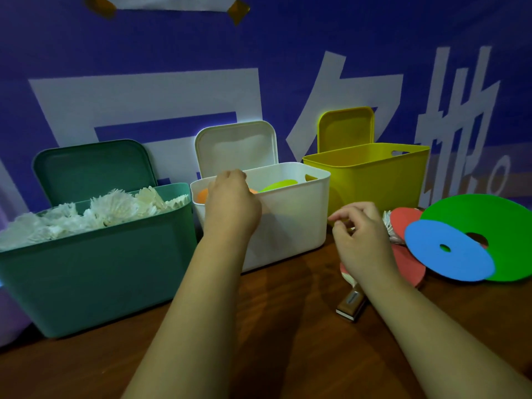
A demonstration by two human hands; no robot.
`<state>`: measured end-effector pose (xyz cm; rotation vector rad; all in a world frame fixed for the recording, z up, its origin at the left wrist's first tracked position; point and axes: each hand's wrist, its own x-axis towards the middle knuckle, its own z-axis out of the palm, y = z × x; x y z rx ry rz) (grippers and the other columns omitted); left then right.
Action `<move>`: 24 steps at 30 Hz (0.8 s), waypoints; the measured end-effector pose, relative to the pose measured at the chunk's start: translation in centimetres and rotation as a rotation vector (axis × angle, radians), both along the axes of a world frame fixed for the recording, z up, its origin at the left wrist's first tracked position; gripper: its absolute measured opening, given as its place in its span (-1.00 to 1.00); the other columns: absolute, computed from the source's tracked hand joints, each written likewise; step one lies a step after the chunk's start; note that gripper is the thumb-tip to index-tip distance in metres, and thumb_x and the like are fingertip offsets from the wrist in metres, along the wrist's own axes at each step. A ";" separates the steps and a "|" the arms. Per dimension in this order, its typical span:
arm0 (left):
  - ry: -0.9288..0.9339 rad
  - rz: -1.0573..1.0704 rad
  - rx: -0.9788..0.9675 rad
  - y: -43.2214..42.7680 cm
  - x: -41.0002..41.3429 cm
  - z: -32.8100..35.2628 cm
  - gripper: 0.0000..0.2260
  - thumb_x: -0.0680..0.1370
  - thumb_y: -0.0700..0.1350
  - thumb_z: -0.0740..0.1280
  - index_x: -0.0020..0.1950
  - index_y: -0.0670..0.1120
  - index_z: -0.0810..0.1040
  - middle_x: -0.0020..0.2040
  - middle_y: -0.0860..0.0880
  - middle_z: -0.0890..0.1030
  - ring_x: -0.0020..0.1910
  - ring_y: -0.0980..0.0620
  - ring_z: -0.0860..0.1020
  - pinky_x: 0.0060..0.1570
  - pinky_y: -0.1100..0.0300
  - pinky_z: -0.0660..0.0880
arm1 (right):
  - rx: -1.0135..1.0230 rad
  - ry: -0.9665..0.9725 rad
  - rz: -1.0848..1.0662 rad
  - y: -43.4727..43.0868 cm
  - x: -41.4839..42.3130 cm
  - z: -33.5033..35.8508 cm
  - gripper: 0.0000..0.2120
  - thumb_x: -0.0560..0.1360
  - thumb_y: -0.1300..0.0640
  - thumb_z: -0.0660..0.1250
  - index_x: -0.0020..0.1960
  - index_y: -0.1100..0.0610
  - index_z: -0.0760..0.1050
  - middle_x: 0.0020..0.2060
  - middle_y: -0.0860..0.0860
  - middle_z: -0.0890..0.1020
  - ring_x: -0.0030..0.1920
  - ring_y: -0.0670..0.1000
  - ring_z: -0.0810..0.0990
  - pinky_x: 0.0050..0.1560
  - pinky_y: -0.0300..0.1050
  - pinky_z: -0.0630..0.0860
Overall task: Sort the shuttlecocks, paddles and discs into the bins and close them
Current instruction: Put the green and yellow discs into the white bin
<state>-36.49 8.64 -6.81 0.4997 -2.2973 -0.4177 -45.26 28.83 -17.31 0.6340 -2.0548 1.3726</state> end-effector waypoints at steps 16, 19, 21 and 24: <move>-0.271 -0.639 -0.158 12.5 -3.1 -5.8 -0.74 0.63 -0.25 0.24 0.25 -0.12 0.64 0.21 -0.13 0.64 0.21 -0.14 0.57 0.14 0.10 0.45 | 0.163 0.016 -0.268 14.2 0.3 2.0 -0.85 0.52 0.26 0.34 -0.07 0.04 0.63 0.01 -0.05 0.52 0.14 0.10 0.53 0.16 -0.04 0.45; -0.340 -0.712 -0.174 15.7 -3.0 -6.9 -0.74 0.63 -0.15 0.27 0.27 -0.05 0.64 0.23 -0.06 0.65 0.19 -0.05 0.59 0.07 0.20 0.44 | 0.198 0.002 -0.397 18.9 0.4 1.6 -0.84 0.53 0.26 0.33 -0.01 0.06 0.63 0.04 -0.02 0.50 0.18 0.15 0.51 0.21 0.00 0.45; -0.394 -0.736 -0.190 17.6 -3.2 -7.0 -0.71 0.62 -0.09 0.28 0.32 -0.02 0.62 0.27 -0.03 0.64 0.20 -0.03 0.60 0.15 0.14 0.51 | 0.195 -0.024 -0.492 21.5 0.6 1.0 -0.79 0.52 0.26 0.34 0.07 0.05 0.64 0.14 0.03 0.50 0.22 0.18 0.47 0.25 0.03 0.42; -0.508 -0.728 -0.194 20.3 -4.0 -7.2 -0.64 0.63 -0.03 0.29 0.43 -0.02 0.53 0.33 -0.06 0.60 0.24 -0.07 0.58 0.21 0.08 0.53 | 0.161 -0.077 -0.609 24.0 1.0 -0.3 -0.67 0.49 0.26 0.34 0.21 0.03 0.63 0.29 0.13 0.43 0.31 0.26 0.43 0.34 0.09 0.38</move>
